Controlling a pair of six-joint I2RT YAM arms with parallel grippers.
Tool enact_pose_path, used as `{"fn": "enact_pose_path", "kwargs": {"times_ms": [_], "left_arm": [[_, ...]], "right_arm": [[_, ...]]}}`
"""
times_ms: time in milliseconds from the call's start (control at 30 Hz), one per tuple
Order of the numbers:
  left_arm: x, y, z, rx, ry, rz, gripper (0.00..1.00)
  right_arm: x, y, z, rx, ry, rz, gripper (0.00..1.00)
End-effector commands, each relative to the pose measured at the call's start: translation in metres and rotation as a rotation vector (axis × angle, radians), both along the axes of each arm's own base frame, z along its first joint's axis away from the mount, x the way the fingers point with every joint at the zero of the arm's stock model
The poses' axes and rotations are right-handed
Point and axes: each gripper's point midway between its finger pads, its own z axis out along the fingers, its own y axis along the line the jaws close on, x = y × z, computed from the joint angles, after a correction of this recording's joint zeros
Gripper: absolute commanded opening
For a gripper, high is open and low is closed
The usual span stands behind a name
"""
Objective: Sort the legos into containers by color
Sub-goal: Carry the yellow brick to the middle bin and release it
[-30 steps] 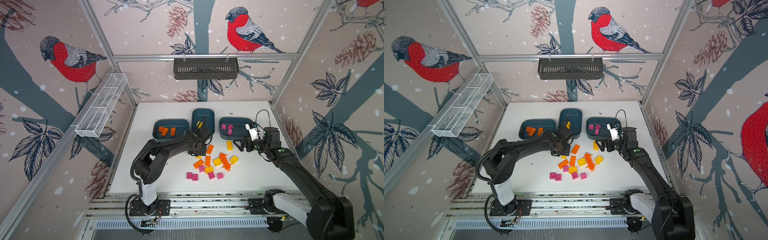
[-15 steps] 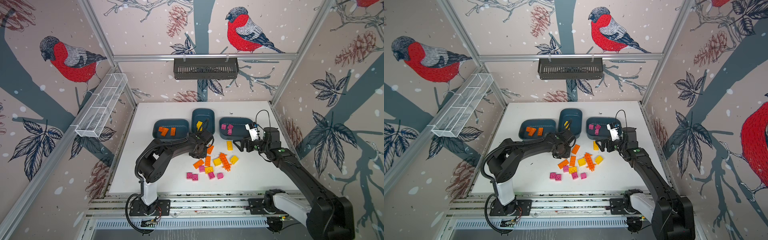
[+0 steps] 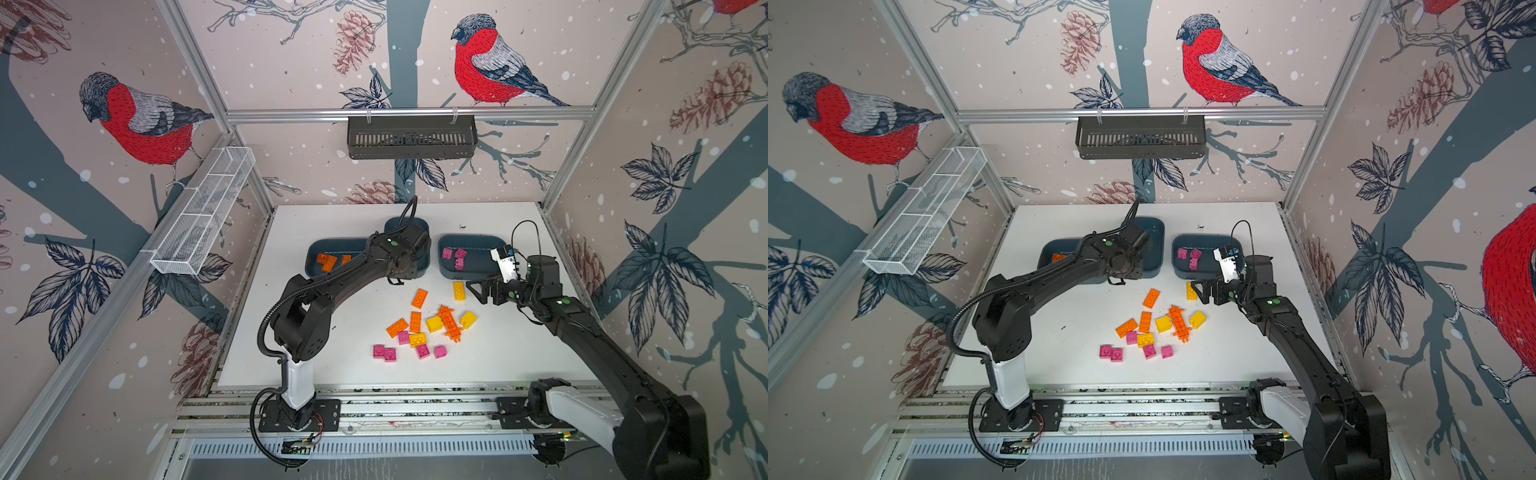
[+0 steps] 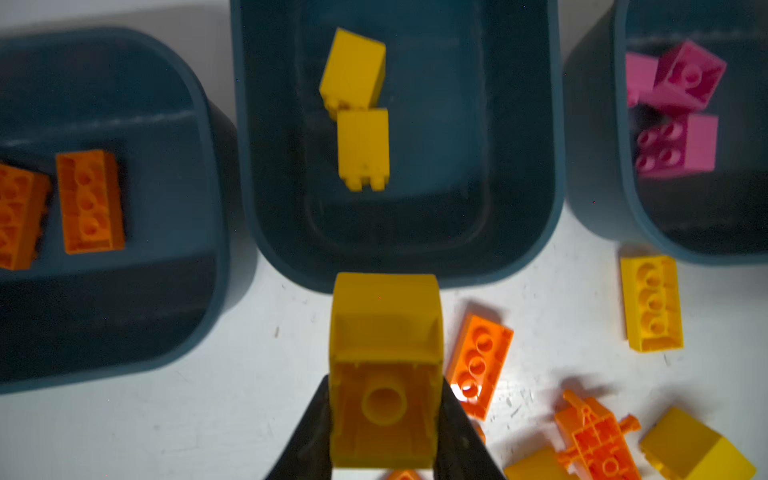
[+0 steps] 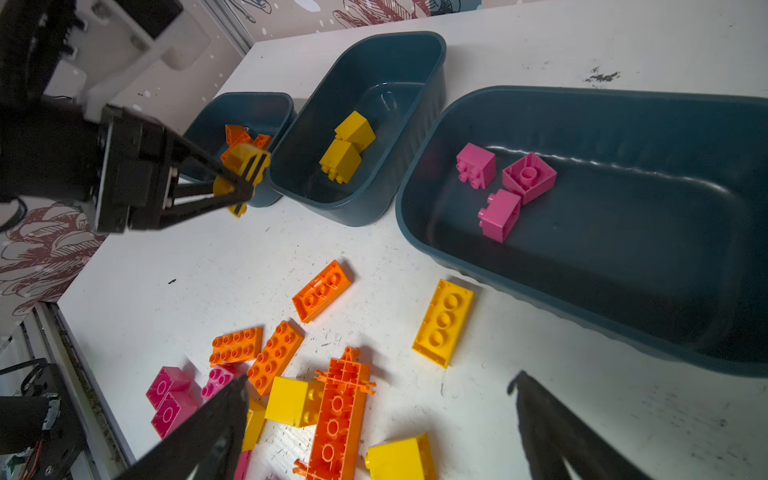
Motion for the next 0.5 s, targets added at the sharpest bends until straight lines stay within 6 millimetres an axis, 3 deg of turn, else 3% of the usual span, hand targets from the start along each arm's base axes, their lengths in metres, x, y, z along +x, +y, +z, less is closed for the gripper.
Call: {"fn": "enact_pose_path", "kwargs": {"times_ms": [0,100,200,467], "left_arm": [[0.026,0.013,0.005,0.079,-0.029,-0.01,0.29],[0.055,0.003,0.008,0.051,-0.049,-0.02,0.29],[0.071,-0.013,0.004,0.04,-0.043,-0.043,0.29],[0.082,-0.044,-0.037,-0.033,0.032,-0.086,0.3]], "right_arm": [[0.003,0.0,0.007,0.002,-0.028,-0.004,1.0],[0.002,-0.001,0.007,0.002,-0.029,-0.006,0.99],[0.002,-0.001,0.008,-0.002,-0.03,-0.007,0.99],[0.005,-0.004,0.01,-0.013,-0.038,-0.011,0.99]]}}
